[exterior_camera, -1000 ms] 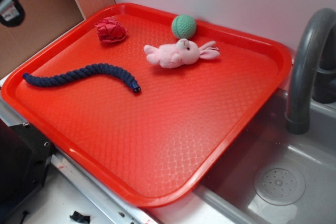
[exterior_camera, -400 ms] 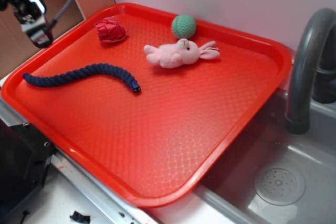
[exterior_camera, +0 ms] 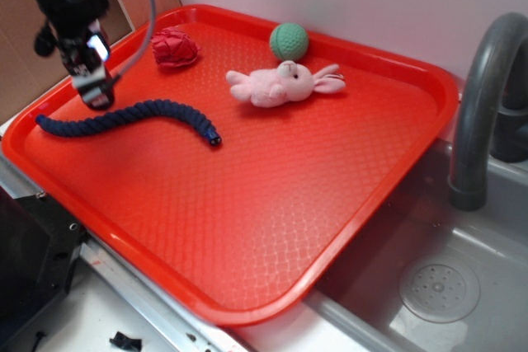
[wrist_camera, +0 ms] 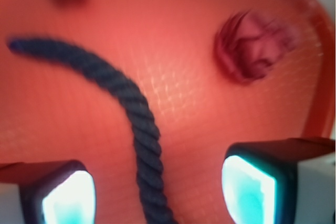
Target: Grab the blue rope.
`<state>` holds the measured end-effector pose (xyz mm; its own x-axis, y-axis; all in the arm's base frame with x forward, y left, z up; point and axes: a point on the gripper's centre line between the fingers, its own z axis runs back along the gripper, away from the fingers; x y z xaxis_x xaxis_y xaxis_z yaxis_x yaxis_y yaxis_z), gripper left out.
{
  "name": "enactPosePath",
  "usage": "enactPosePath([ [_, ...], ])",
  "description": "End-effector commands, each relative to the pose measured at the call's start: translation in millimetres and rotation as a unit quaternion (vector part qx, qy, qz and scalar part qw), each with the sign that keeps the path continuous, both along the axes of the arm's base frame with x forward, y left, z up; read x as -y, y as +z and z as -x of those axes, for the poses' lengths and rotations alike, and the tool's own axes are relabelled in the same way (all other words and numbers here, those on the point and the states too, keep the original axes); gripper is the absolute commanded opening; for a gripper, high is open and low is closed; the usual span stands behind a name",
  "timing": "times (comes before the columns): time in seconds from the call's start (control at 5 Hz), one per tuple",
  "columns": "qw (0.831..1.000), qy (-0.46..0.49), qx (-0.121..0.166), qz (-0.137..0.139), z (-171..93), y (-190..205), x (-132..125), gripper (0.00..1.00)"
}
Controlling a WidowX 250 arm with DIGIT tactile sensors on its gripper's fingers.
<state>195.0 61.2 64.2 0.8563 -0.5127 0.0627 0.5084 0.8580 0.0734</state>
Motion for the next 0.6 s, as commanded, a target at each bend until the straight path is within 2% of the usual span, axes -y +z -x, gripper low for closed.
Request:
enactPosePath([
  [0.0, 0.999, -0.041, -0.032, 0.004, -9.9, -45.0, 5.7, 1.00],
  [0.2, 0.999, -0.035, -0.036, -0.003, -10.5, -50.5, 3.0, 1.00],
  [0.4, 0.997, -0.052, -0.055, 0.009, -12.1, -55.0, 5.3, 0.00],
])
